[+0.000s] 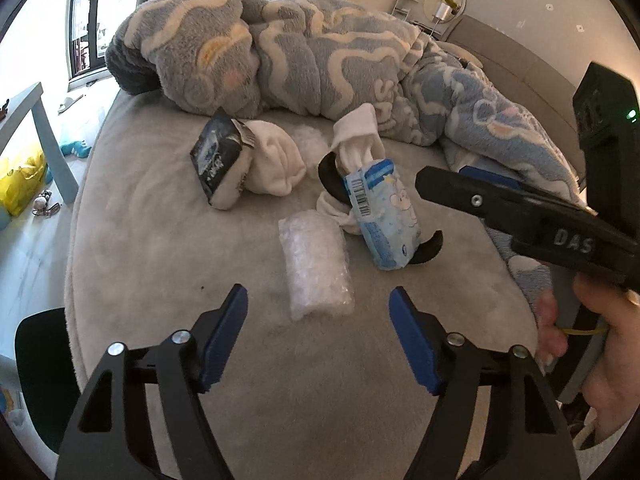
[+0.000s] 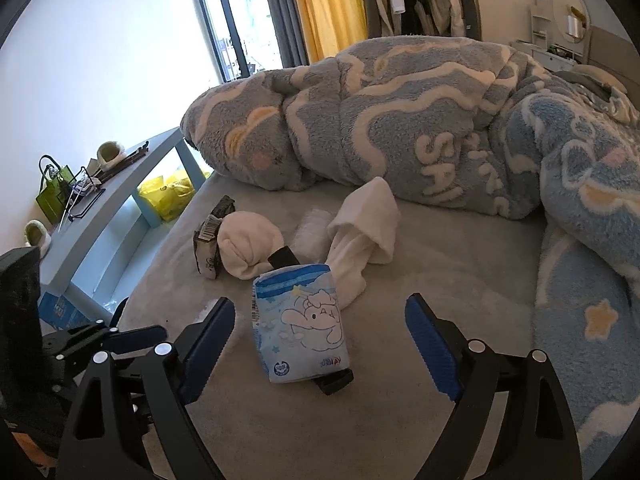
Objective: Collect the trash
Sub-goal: 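Grasp the bubble wrap bag with the left tool while the right tool grasps the wipes pack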
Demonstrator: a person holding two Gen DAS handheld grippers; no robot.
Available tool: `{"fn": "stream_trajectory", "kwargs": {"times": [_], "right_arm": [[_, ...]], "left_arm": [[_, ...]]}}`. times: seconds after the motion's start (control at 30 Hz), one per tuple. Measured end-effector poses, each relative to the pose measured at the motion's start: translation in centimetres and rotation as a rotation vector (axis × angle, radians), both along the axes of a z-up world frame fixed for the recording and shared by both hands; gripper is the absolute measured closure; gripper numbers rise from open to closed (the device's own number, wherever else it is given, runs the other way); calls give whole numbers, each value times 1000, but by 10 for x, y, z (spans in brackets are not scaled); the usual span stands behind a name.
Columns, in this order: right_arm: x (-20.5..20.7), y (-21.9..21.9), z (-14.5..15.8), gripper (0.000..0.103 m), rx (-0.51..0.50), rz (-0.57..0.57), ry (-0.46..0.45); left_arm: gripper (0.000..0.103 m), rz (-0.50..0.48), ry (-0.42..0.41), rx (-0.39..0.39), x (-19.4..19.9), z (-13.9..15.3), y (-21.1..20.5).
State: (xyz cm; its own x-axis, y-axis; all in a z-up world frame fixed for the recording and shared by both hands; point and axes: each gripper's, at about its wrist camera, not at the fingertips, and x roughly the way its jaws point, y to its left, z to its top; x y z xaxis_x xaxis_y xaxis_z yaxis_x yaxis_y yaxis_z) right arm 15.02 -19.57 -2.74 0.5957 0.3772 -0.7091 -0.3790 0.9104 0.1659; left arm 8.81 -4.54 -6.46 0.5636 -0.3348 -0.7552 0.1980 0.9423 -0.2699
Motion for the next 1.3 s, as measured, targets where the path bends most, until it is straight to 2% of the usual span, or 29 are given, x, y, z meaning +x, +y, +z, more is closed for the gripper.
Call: {"fn": "stream_trajectory", "kwargs": {"times": [0.13,0.23,0.43,0.5,1.0,1.03,1.13,1.23,1.3], "right_arm": [[4,-3,0,15,6,3,2],[8,-3,-2,15,9,11,13],[14,5,-6,15,-6,37,28],[16,8,-9,15,-6,49,45],[26,37,-19,15,-64,66,58],[27,39,-20,16,-70,68,63],[29,44,-25,29,-104,62,77],[34,46,-31,33,-129,41,102],[35,47,-35,47,-136,41,115]], "left_arm": [[34,9,18,1,10,-9,-4],[40,12,28,6,15,-14,-5],[56,14,36,15,23,-17,-6],[65,12,36,18,24,-17,-5],[68,7,-5,-9,14,-1,22],[68,10,-8,-10,13,1,25],[68,20,-13,-22,12,4,34],[68,30,-19,-22,11,6,43],[68,35,-22,-23,10,8,48]]}}
